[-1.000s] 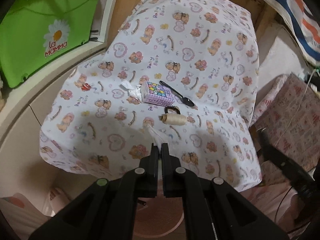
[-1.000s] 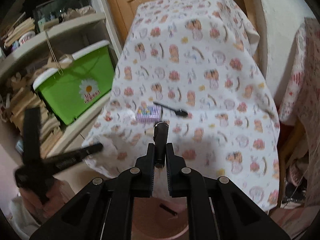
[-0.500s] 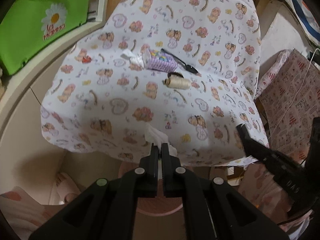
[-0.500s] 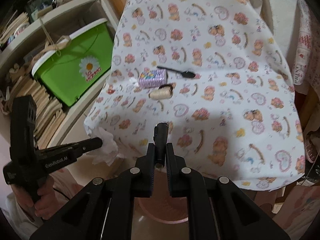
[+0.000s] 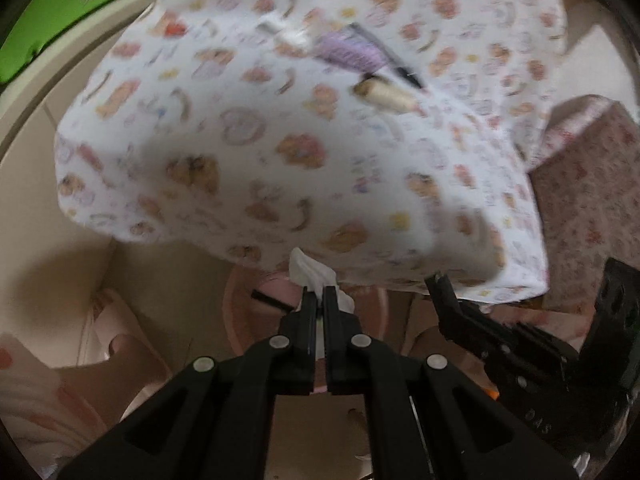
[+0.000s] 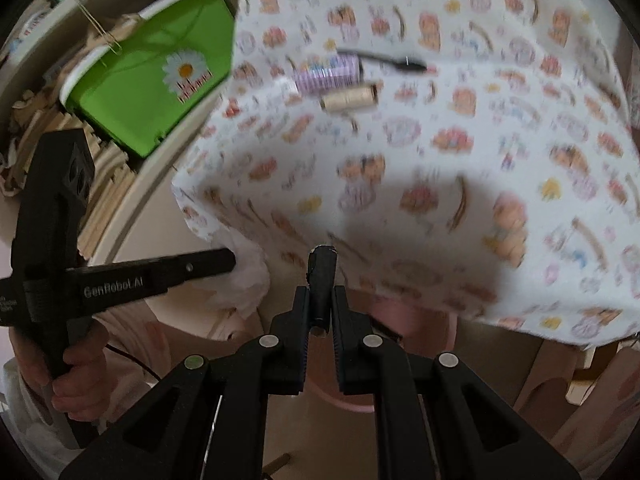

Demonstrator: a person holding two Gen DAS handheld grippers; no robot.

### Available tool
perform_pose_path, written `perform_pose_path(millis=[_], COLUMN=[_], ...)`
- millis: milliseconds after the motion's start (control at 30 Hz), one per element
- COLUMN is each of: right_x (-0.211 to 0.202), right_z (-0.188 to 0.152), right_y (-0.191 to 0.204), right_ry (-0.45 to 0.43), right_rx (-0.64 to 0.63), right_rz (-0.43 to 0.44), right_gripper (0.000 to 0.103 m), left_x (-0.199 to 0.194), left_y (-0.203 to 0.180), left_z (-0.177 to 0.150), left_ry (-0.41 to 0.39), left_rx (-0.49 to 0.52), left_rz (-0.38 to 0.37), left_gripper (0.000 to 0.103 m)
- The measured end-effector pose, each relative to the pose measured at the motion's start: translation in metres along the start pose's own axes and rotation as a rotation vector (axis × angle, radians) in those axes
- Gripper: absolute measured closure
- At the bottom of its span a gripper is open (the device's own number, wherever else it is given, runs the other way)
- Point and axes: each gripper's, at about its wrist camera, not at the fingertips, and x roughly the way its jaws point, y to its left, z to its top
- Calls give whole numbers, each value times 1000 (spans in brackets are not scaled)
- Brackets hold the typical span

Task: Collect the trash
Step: 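Carry the tissue and lighter over the pink basket and open both grippers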

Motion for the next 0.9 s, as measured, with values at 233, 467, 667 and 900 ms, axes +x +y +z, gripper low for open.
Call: perform_pose_path(millis=[233, 467, 667, 900], right_x=[56, 96, 107, 95], right_z=[-18, -37, -46, -41], right_y=[-19, -39, -48, -47], right_ry=[149, 243, 273, 243], right_rx=[49, 109, 127, 135], right_rz=[-61, -144, -193, -194], right_gripper=[92, 92, 88, 82], left_x=[50, 99, 116, 81], left_y=[11, 4, 8, 7], left_z=[-7, -20, -26, -14], left_ry=[113, 204, 277, 170], left_rx=[-60, -42, -67, -40], left_rz=[-3, 58, 78, 132], left_gripper=[101, 101, 97, 61])
